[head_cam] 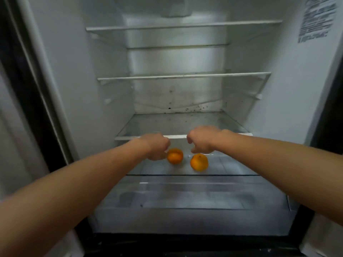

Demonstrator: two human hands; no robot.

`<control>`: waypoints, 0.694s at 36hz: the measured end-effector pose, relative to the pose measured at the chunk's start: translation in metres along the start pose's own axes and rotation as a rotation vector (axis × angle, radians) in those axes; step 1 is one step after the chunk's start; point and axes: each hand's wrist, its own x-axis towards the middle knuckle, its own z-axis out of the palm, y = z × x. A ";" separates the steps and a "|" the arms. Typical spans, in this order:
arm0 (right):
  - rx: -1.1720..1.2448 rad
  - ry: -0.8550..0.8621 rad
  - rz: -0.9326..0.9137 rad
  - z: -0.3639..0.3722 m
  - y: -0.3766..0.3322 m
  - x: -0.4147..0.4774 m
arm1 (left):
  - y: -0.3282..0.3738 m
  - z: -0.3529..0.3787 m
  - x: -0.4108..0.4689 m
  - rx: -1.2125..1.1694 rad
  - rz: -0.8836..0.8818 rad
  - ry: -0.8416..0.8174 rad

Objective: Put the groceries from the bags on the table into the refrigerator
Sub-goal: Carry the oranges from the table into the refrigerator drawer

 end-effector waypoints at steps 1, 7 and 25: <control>-0.016 0.051 -0.019 -0.004 -0.005 -0.002 | -0.002 -0.002 -0.012 0.015 -0.035 0.023; -0.016 0.350 -0.133 -0.020 -0.036 -0.028 | 0.001 -0.007 -0.094 0.067 -0.299 0.185; 0.266 0.783 -0.795 -0.030 -0.239 -0.196 | 0.099 0.019 -0.466 0.081 -0.825 0.275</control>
